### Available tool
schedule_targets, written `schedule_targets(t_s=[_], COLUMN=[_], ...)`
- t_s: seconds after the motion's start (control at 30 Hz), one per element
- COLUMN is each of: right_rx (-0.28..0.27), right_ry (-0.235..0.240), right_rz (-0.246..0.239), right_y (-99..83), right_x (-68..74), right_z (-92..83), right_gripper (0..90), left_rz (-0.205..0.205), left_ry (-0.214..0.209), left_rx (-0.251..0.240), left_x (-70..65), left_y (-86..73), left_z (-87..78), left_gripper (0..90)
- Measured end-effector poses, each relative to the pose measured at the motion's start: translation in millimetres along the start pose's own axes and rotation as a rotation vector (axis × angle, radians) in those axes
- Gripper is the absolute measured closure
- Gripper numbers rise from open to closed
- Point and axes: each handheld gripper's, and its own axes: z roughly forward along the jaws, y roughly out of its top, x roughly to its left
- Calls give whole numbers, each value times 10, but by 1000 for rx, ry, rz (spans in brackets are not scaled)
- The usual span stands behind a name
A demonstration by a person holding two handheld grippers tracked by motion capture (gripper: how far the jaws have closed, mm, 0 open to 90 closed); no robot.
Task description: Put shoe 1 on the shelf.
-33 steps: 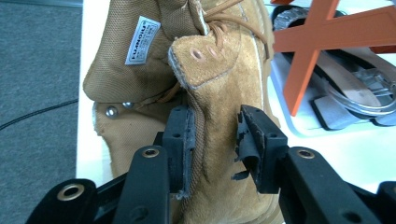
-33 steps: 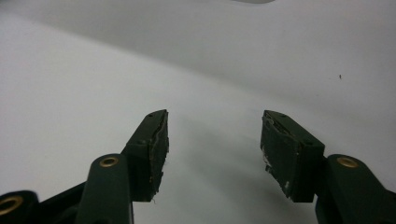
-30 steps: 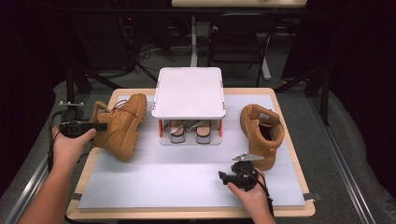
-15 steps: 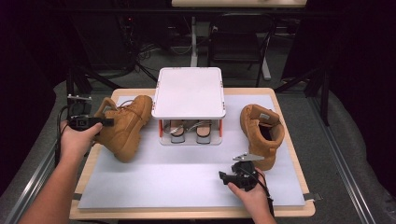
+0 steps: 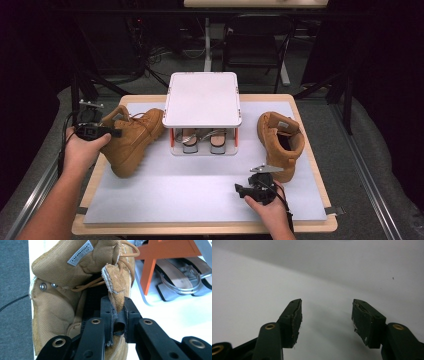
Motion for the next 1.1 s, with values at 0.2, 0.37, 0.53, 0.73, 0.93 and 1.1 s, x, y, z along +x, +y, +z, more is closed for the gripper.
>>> schedule_targets(t_s=[0.2,0.37,0.53,0.73,0.93,1.1], right_rx=[3,6,1,4,3,3], right_ry=[3,2,4,3,6,2], right_rz=[-4,-12,-11,-9,-10,-15], right_y=[7,8,9,5,7,6], right_x=[14,37,38,23,26,37], right_z=[-4,4,0,2,2,5], right_gripper=[413,413,413,413,413,413], left_rz=[3,18,48,59,30,41], left_ry=[-15,-61,-62,-70,-114,-118], left_rx=[16,54,61,77,79,88], left_x=[-29,-144,-296,-420,-508,-592], left_y=[-153,-221,-166,-84,31,42], left_z=[-75,-12,66,147,252,314], left_gripper=[815,813,812,809,804,802])
